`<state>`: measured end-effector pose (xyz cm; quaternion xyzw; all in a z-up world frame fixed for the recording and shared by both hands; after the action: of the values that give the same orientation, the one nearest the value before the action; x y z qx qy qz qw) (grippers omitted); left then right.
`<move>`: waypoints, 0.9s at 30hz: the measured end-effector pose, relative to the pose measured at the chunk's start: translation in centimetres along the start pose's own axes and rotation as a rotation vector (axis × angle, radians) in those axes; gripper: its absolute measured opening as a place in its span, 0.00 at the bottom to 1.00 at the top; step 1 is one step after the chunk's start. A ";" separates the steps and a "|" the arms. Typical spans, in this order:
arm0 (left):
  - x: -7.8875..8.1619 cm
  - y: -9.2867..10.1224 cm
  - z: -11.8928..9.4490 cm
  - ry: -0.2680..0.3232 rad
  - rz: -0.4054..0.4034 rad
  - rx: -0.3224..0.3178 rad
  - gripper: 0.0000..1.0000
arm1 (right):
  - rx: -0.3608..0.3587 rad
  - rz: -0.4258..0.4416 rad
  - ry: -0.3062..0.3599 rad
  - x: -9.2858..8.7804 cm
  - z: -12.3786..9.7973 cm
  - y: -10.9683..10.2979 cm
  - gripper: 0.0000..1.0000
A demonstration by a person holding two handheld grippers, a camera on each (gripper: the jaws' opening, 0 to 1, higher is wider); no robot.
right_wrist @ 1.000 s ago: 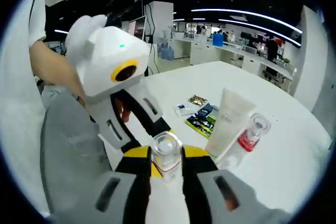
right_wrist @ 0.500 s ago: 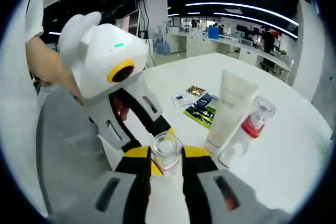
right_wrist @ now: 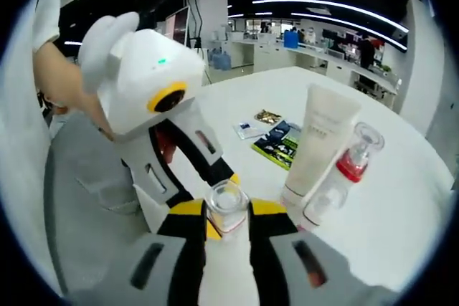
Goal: Arrange the skincare products in the storage area until every visible bottle or jar stands upright without overlapping.
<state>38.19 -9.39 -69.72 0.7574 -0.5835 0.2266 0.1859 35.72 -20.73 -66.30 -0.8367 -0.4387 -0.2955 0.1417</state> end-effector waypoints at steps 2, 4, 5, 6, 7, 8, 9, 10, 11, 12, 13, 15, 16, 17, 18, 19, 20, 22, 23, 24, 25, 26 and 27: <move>-0.2 0.1 0.2 -0.005 0.005 -0.002 0.18 | -0.002 -0.003 -0.008 0.0 0.2 -0.1 0.22; -0.4 0.1 0.4 -0.014 0.014 -0.004 0.18 | -0.001 -0.010 -0.019 -0.1 0.4 -0.2 0.22; -0.5 0.1 0.5 -0.020 0.016 -0.007 0.18 | -0.003 -0.019 -0.032 -0.2 0.5 -0.3 0.22; -0.6 0.1 0.5 -0.016 0.019 -0.007 0.18 | -0.005 -0.025 -0.039 -0.3 0.5 -0.4 0.22; -0.6 0.0 0.5 -0.015 0.017 -0.008 0.18 | -0.011 -0.022 -0.029 -0.2 0.5 -0.4 0.22; -0.6 0.0 0.5 -0.010 0.014 -0.010 0.18 | -0.012 -0.014 -0.026 -0.2 0.5 -0.4 0.22; -0.7 -0.1 0.4 -0.008 0.011 -0.011 0.18 | -0.012 -0.009 -0.023 -0.2 0.6 -0.3 0.22; -0.7 -0.1 0.4 -0.004 0.010 -0.013 0.18 | -0.013 -0.007 -0.020 -0.2 0.6 -0.3 0.22; -0.8 -0.2 0.4 -0.002 0.009 -0.013 0.18 | -0.013 -0.005 -0.018 -0.2 0.6 -0.4 0.22; -0.8 -0.2 0.5 -0.001 0.009 -0.014 0.18 | -0.014 -0.001 -0.016 -0.2 0.7 -0.3 0.22; -0.8 -0.3 0.5 0.001 0.007 -0.014 0.18 | -0.016 -0.002 -0.015 -0.1 0.7 -0.3 0.22; -0.8 -0.4 0.5 0.003 0.013 -0.013 0.18 | -0.020 -0.007 -0.015 -0.1 0.8 -0.3 0.22; -0.8 -0.4 0.5 0.004 0.017 -0.013 0.18 | -0.020 -0.006 -0.016 -0.1 0.8 -0.2 0.22; -0.8 -0.5 0.6 0.006 0.018 -0.014 0.18 | -0.020 -0.003 -0.018 0.0 0.8 -0.1 0.22; -0.7 -0.6 0.6 0.007 0.018 -0.015 0.18 | -0.023 -0.001 -0.019 0.0 0.8 0.0 0.22; -0.7 -0.8 0.7 0.010 0.019 -0.015 0.18 | -0.025 0.005 -0.019 0.0 0.8 0.1 0.22; -0.6 -0.8 0.8 0.012 0.020 -0.015 0.18 | -0.027 0.010 -0.017 0.0 0.8 0.2 0.23; -0.5 -1.1 0.9 0.015 0.023 -0.019 0.18 | -0.027 0.035 -0.001 0.1 0.8 0.5 0.25; -0.4 -1.2 0.9 0.016 0.025 -0.020 0.18 | -0.029 0.052 0.008 0.1 0.7 0.7 0.27; -0.3 -1.3 1.0 0.018 0.030 -0.024 0.18 | -0.028 0.057 0.010 0.0 0.6 0.7 0.29; -0.3 -1.4 1.0 0.018 0.034 -0.026 0.18 | -0.032 0.071 0.017 0.0 0.5 1.0 0.32; -0.3 -1.5 1.0 0.019 0.036 -0.028 0.18 | -0.038 0.077 0.019 0.0 0.5 1.3 0.35; -0.2 -1.6 1.1 0.020 0.040 -0.030 0.17 | -0.043 0.085 0.022 0.0 0.4 1.5 0.39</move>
<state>39.82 -9.45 -70.76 0.7404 -0.5999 0.2291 0.1987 37.08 -21.41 -66.64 -0.8541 -0.3948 -0.3079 0.1409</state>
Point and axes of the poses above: the point that each gripper's makers call its tool centre point, and the gripper's own axes: z roughly forward along the fingers, y roughly to its right, x roughly out of its top, the point moved 10 cm from there along -z, roughly backward along the fingers, and after that the axes turned 14 degrees about -y, right-handed, at the moved point
